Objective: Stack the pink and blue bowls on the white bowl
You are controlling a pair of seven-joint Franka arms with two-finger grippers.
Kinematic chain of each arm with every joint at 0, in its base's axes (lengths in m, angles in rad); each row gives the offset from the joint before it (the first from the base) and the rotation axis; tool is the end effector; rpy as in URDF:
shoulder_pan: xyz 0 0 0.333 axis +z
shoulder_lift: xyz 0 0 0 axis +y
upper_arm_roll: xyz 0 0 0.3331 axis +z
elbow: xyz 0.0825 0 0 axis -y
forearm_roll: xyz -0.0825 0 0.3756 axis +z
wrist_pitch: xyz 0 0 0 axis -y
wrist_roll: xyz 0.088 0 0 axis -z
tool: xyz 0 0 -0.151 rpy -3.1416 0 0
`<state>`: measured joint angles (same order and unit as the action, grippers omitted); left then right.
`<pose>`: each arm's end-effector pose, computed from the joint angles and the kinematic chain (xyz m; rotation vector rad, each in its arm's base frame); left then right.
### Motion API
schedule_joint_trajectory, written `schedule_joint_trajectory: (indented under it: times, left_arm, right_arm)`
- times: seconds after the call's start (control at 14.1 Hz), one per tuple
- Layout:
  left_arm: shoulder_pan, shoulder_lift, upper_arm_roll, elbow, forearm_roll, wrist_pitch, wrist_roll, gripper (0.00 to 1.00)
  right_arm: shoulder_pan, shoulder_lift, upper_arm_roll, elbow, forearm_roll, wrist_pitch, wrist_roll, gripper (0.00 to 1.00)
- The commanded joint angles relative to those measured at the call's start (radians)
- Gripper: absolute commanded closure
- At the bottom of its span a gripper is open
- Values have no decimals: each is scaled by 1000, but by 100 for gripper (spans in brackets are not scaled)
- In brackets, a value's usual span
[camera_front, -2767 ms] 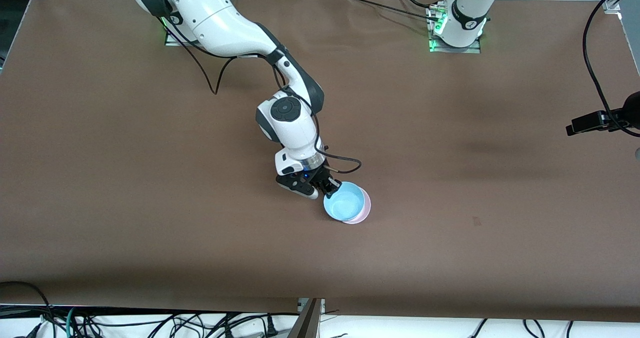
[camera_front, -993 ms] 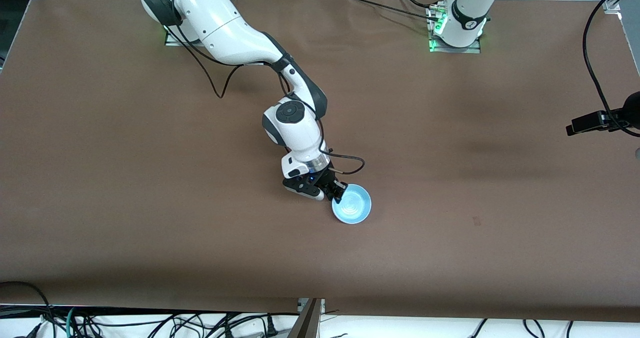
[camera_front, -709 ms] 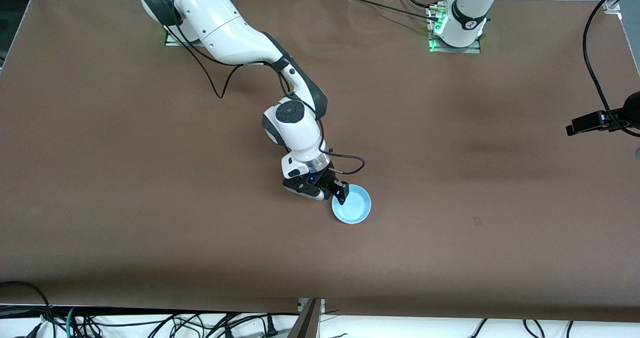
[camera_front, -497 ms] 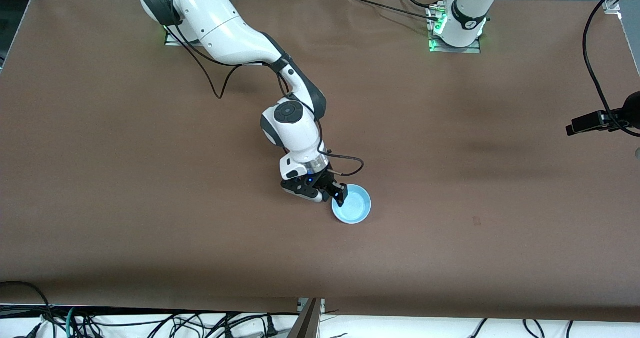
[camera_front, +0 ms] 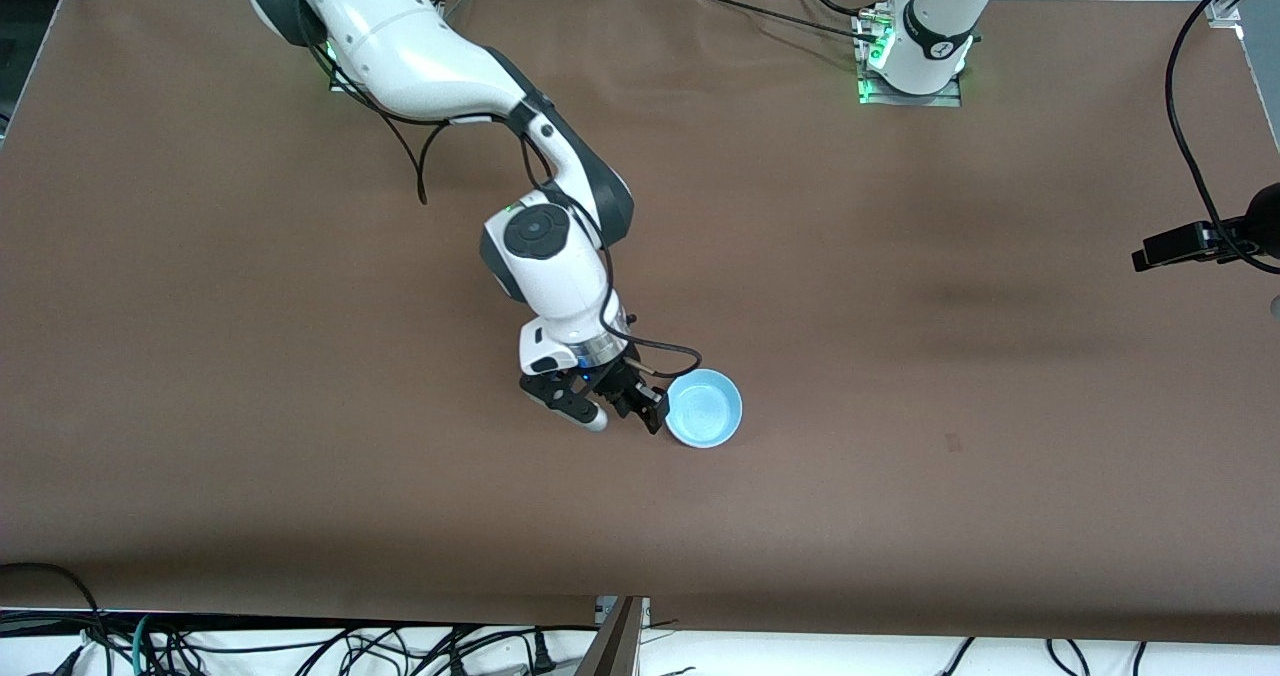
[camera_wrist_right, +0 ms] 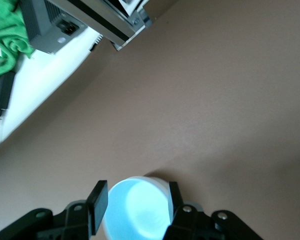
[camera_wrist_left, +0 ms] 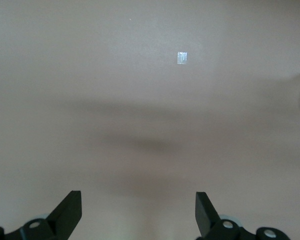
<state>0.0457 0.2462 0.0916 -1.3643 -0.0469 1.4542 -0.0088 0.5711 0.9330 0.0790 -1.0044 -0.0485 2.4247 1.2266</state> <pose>0.5992 0.0688 0.5412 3.0902 0.2217 -0.2382 0.6893 0.4896 0.3165 -2.5931 0.7959 -0.3847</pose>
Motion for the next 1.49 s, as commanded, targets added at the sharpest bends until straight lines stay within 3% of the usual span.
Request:
schedule_joint_trajectory:
  times: [0.0, 0.14, 0.28, 0.5, 0.64, 0.85, 0.99, 1.28, 1.42]
  left_arm:
    - [3, -1, -3, 4, 18, 2, 21, 0]
    - [2, -1, -3, 4, 18, 2, 21, 0]
    - [0, -1, -3, 4, 18, 2, 20, 0]
    - [0, -1, -3, 4, 19, 2, 20, 0]
    - [0, -1, -3, 4, 19, 2, 20, 0]
    - [0, -1, -3, 4, 18, 2, 20, 0]
    - [0, -1, -3, 4, 18, 2, 20, 0]
    - [0, -1, -3, 4, 18, 2, 21, 0]
    - [2, -1, -3, 4, 18, 2, 21, 0]
  right_arm:
    - [-120, -115, 128, -16, 1, -171, -31, 43]
    - [-238, -192, 236, -17, 1, -325, -97, 40]
    - [-334, -270, 298, -19, 21, -474, -172, 37]
    - [-463, -393, 295, -20, 133, -752, -405, 30]
    - [-523, -483, 283, -25, 134, -997, -566, 29]
    - [-534, -563, 152, -28, 122, -1215, -808, 29]
    - [-534, -603, 29, -60, 125, -1260, -980, 29]
    - [-534, -710, -175, -250, 130, -1219, -1175, 29]
    - [-534, -801, -212, -414, 121, -1111, -1213, 29]
